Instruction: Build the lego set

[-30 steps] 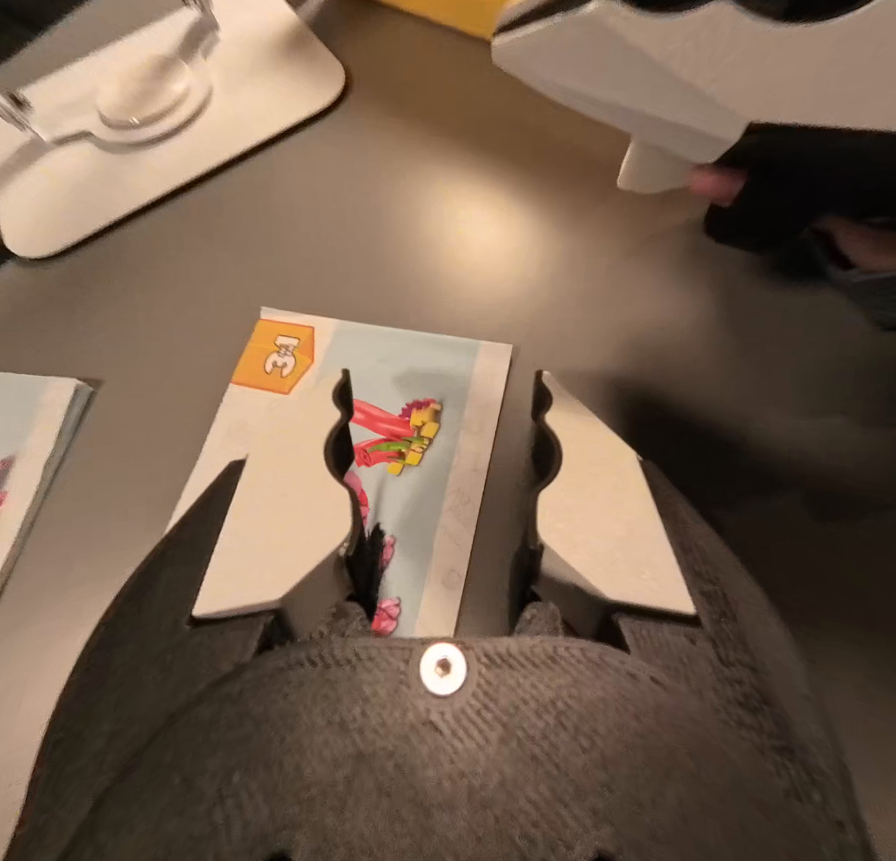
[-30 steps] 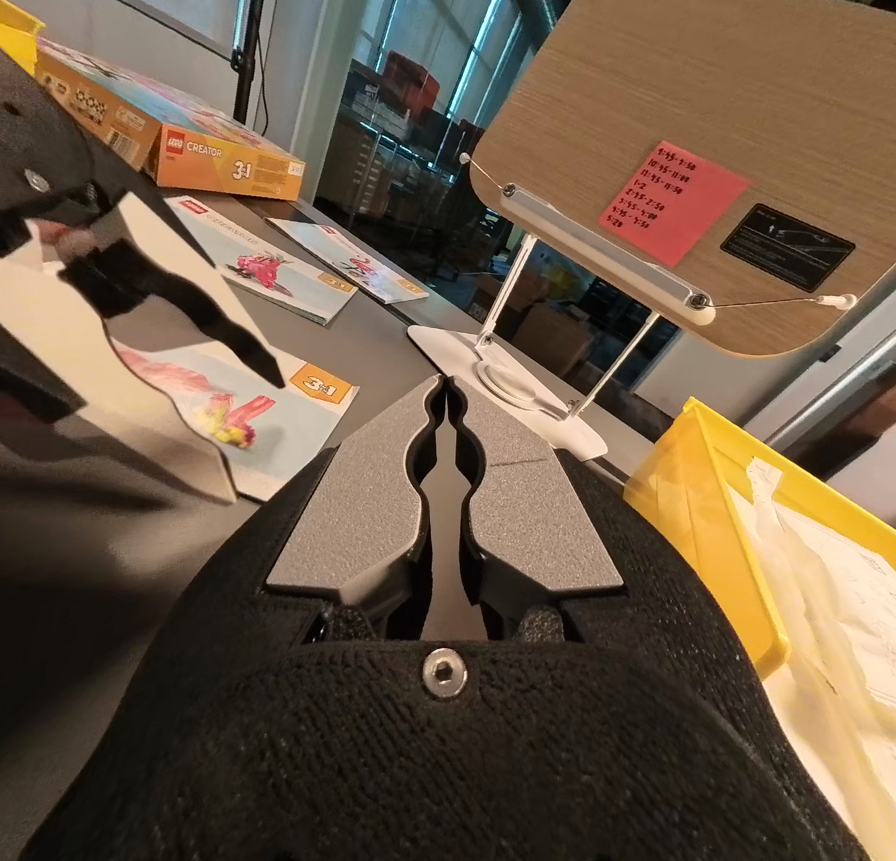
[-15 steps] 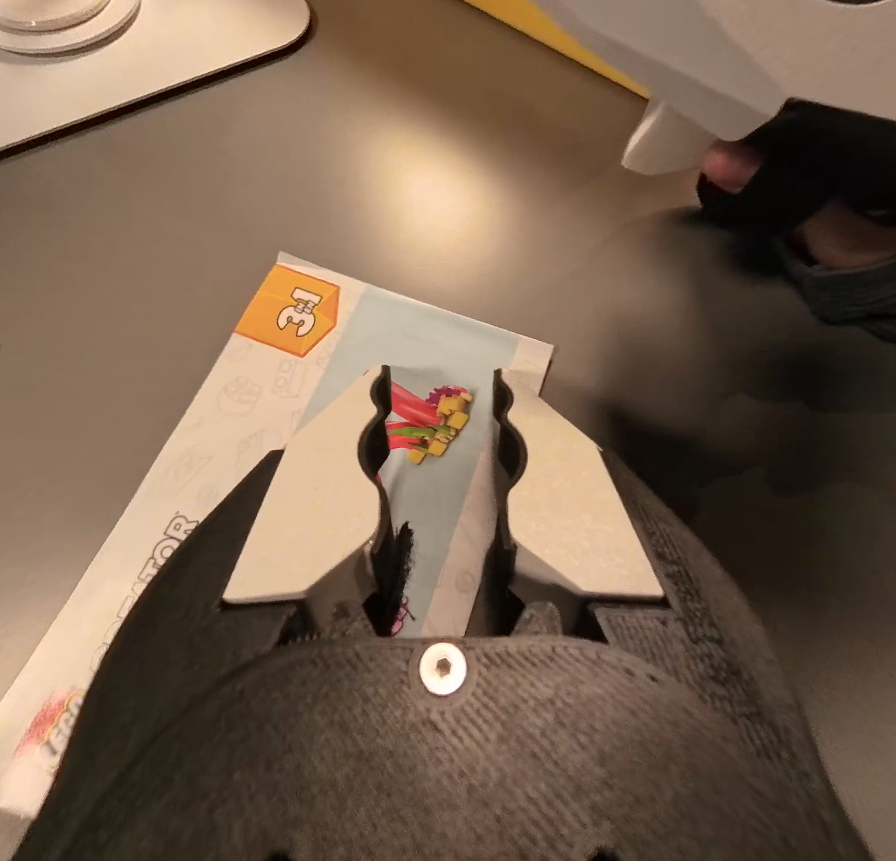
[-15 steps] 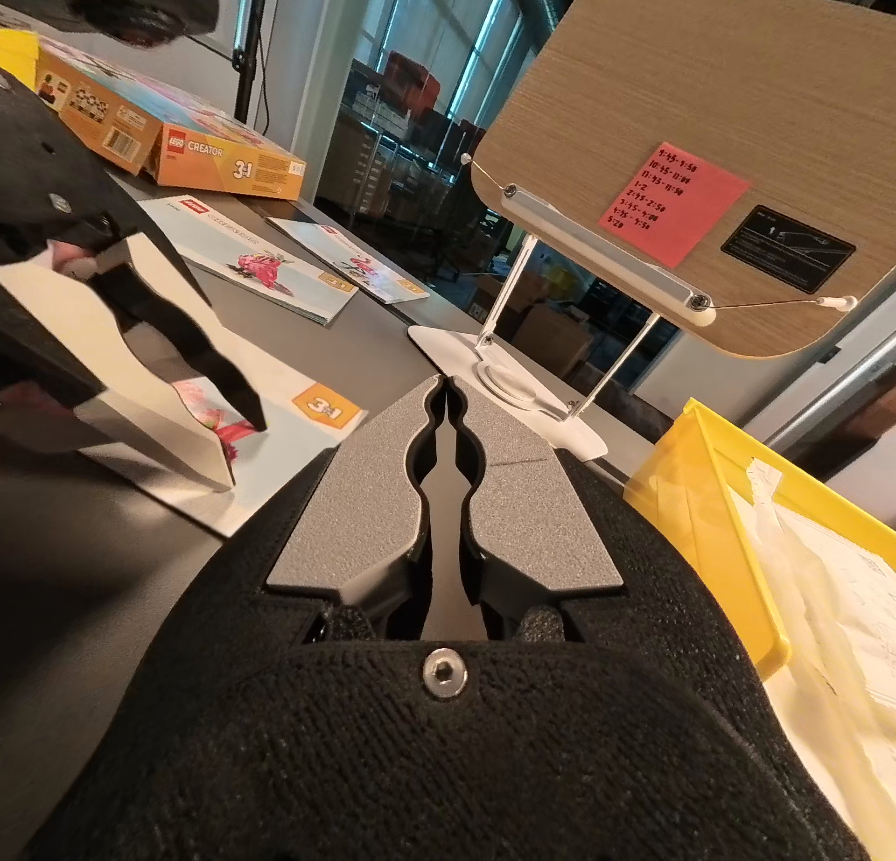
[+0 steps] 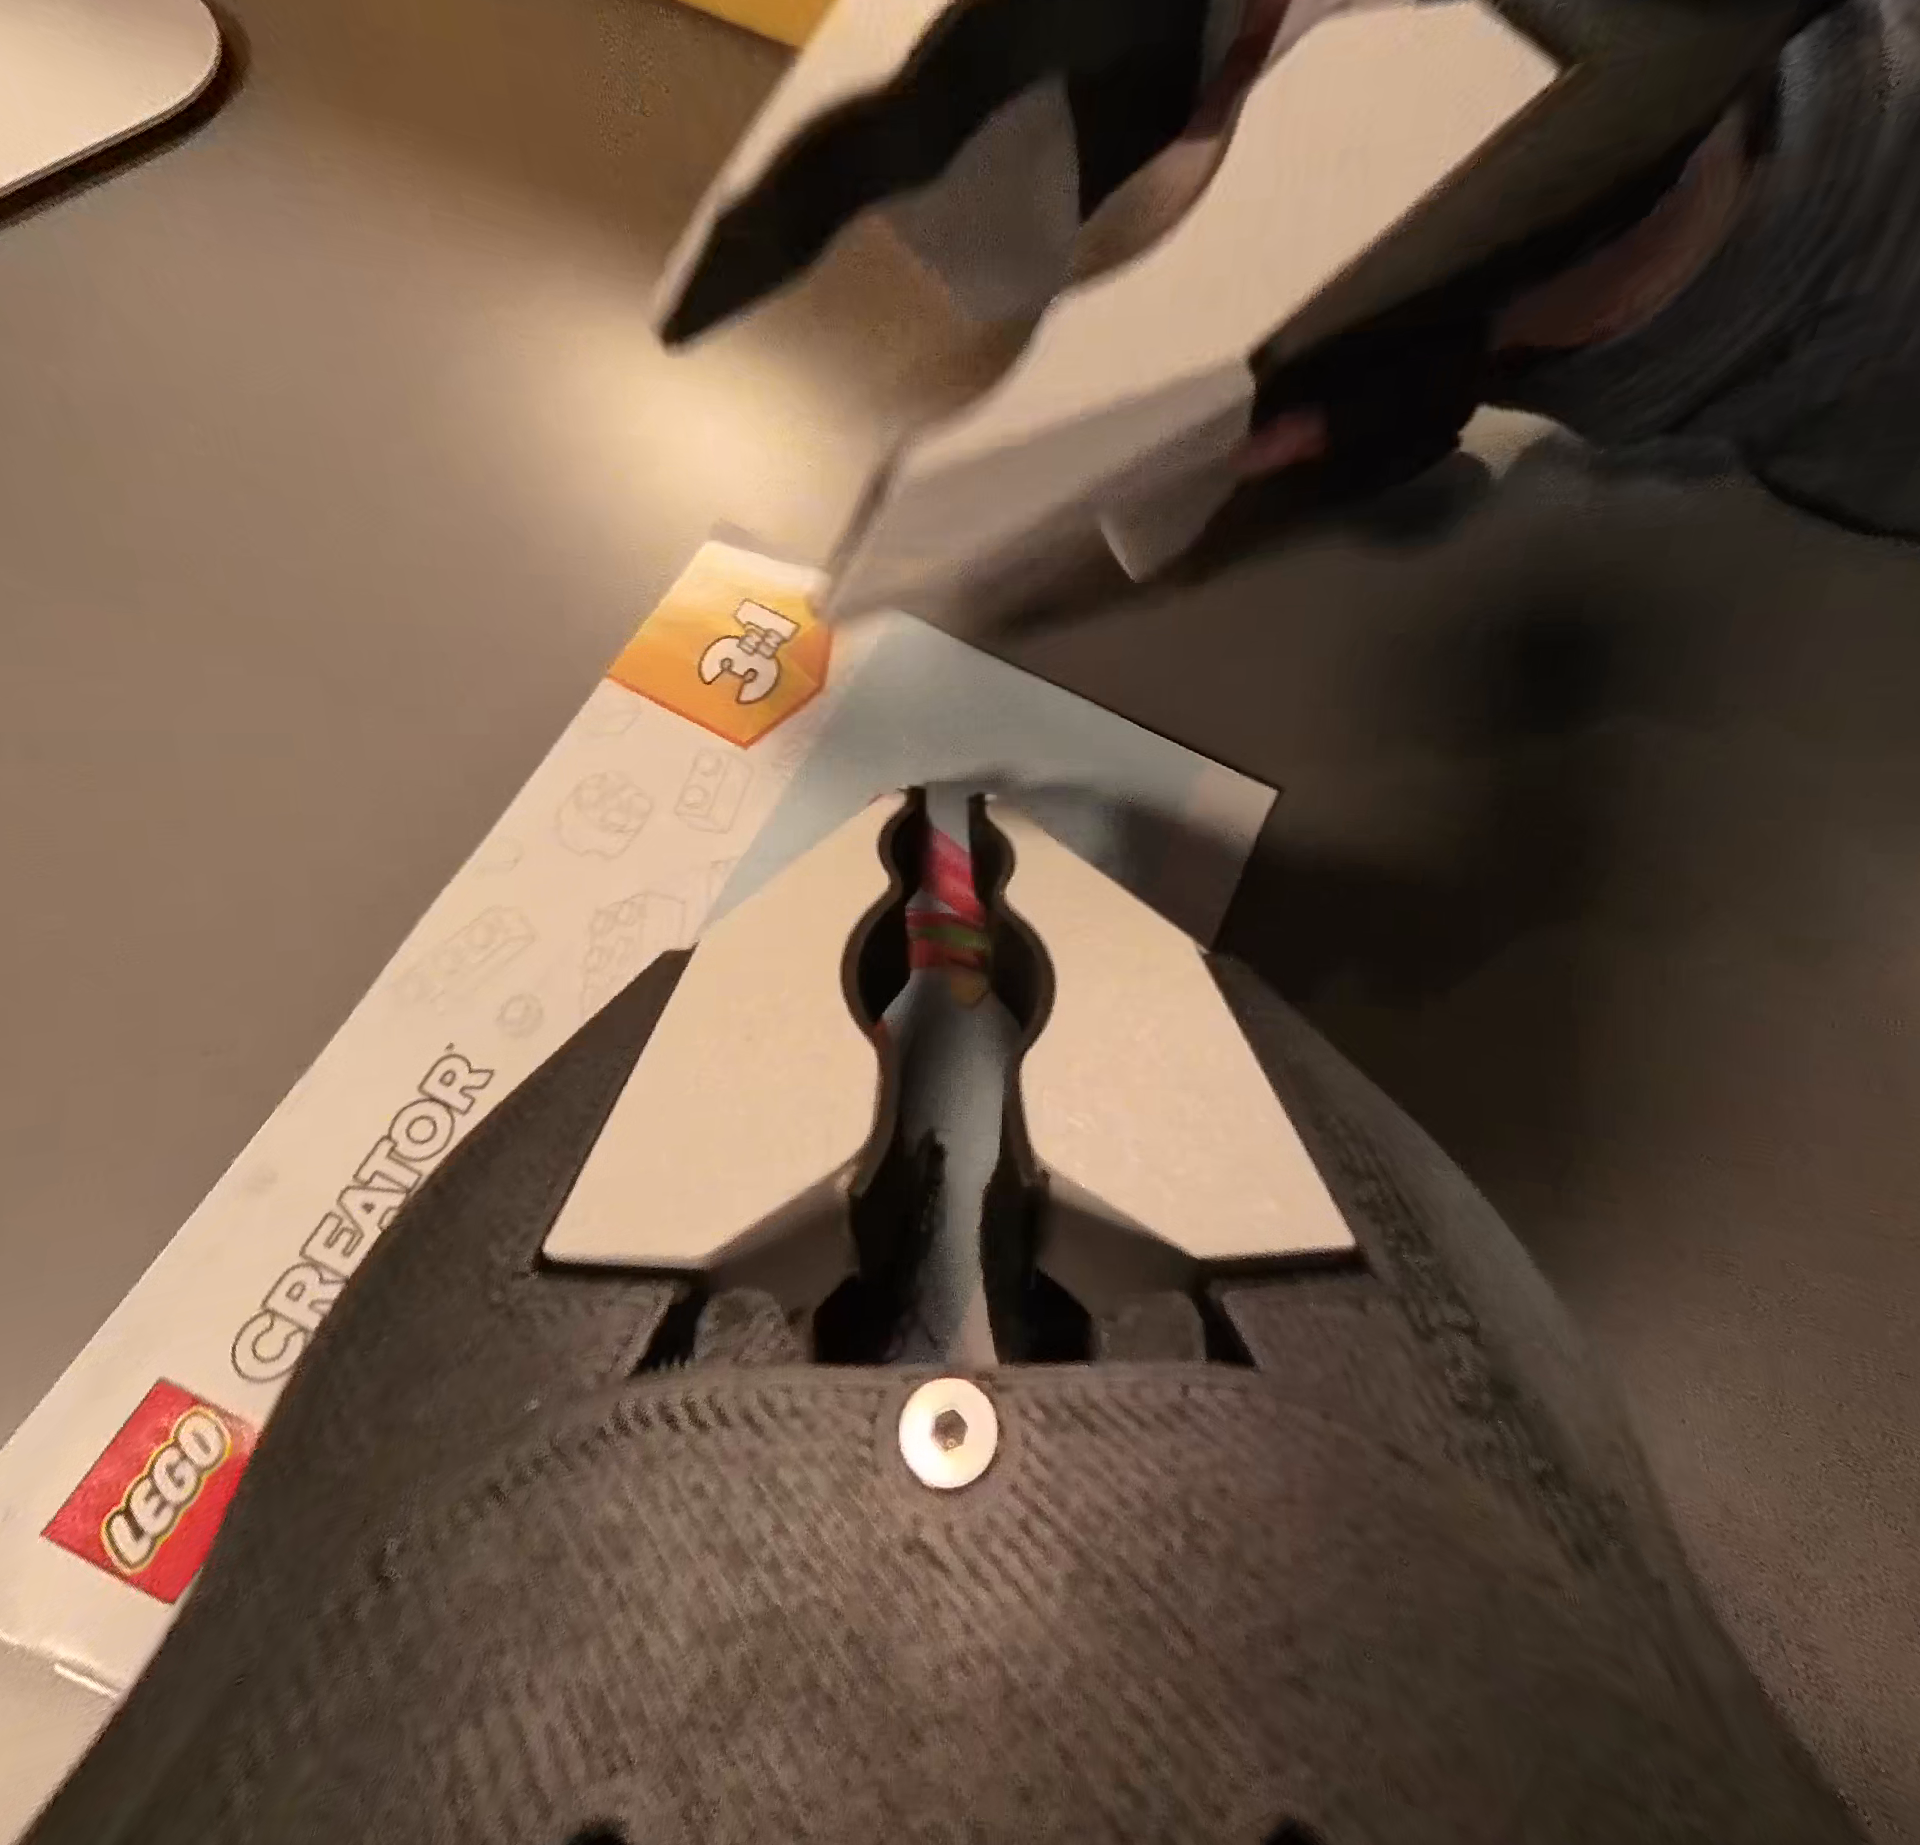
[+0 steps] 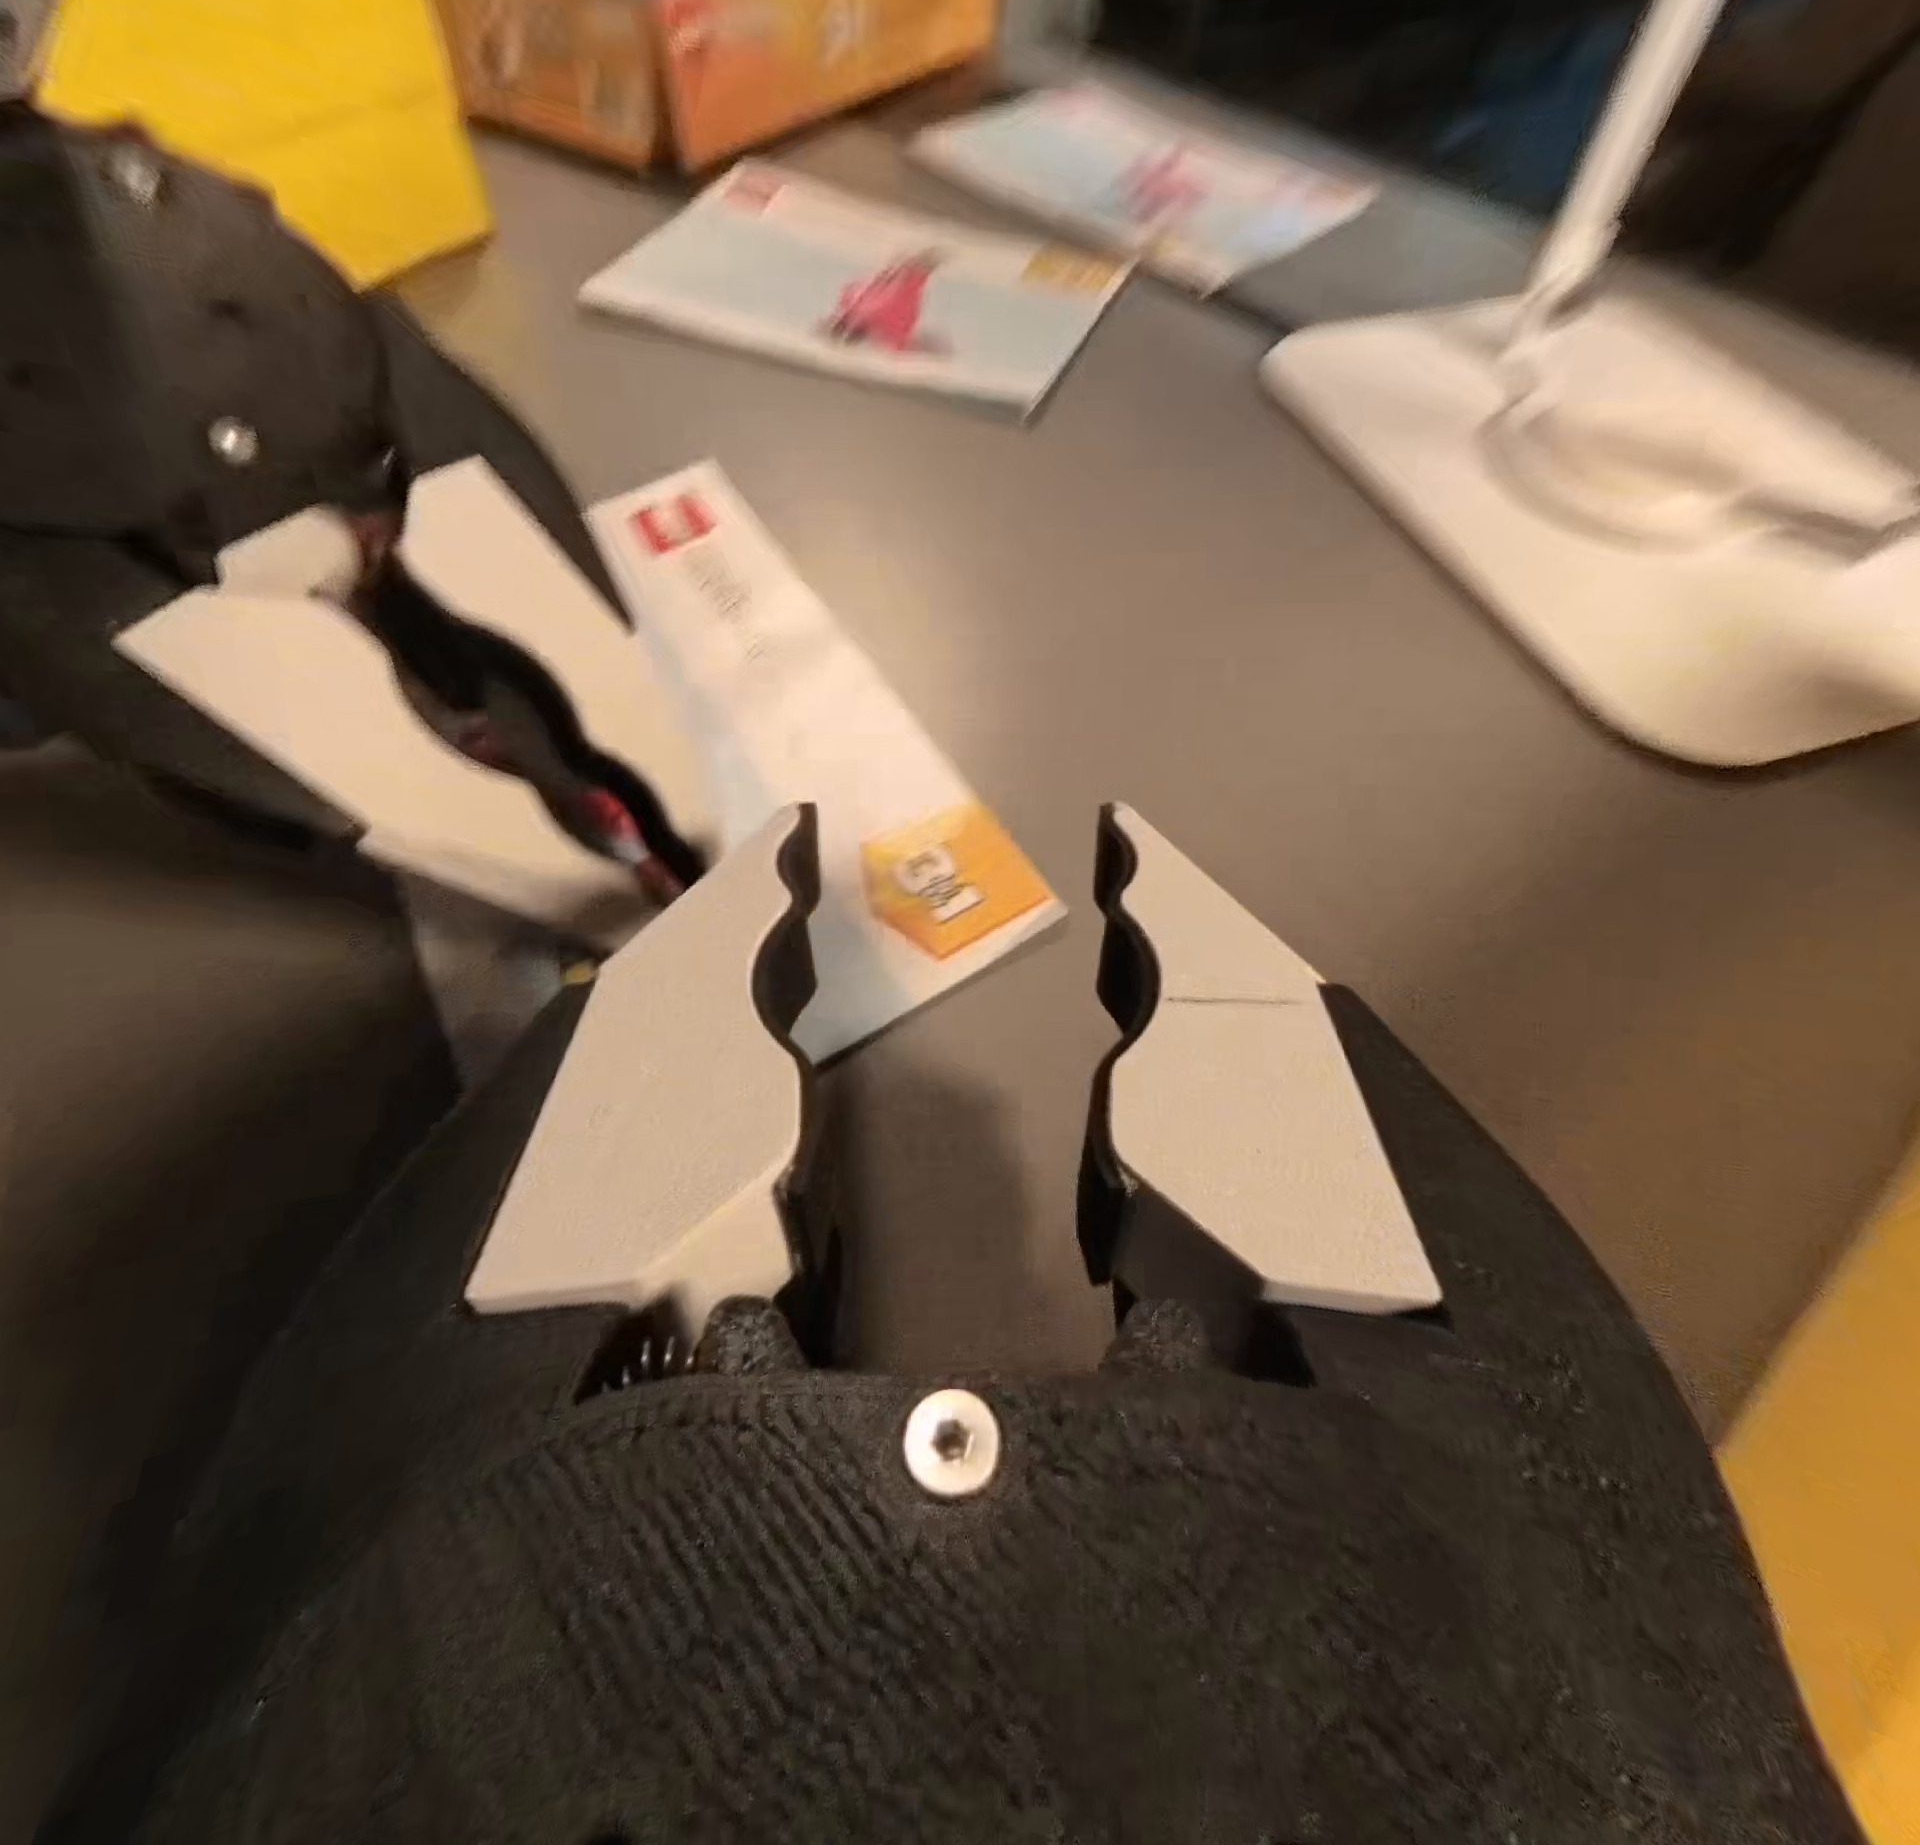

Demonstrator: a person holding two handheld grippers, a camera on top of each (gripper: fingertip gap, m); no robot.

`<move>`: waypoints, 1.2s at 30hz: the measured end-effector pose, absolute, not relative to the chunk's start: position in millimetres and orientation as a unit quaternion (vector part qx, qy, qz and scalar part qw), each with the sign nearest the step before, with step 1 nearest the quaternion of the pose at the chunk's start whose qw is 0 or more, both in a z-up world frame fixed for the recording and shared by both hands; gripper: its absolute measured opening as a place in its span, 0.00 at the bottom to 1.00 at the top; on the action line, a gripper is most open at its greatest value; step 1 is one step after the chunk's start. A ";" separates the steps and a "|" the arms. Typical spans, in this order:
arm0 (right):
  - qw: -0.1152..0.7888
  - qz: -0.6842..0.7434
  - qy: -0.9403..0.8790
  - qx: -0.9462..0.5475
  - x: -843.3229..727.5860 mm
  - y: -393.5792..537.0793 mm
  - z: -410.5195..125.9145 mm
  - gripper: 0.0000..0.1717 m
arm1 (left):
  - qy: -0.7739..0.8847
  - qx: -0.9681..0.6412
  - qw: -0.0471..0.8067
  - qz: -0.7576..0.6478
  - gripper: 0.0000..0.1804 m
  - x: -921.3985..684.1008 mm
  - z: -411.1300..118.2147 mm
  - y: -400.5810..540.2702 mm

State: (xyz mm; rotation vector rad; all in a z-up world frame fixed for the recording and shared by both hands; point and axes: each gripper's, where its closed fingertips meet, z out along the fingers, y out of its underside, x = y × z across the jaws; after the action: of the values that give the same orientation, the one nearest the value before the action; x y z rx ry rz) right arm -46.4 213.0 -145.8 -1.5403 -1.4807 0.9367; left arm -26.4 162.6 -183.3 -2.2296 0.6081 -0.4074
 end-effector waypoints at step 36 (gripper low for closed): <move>0.244 0.441 -0.405 -0.763 -28.5 234.2 -171.6 0.01 | 0.239 -0.875 0.391 -0.159 0.00 -19.4 -182.8 164.5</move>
State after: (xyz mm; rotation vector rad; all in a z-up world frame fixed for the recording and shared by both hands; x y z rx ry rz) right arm -28.5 234.2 -171.6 -2.0826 -1.1064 1.2044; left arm -19.4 164.5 -182.8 -2.2215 0.6059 -0.4051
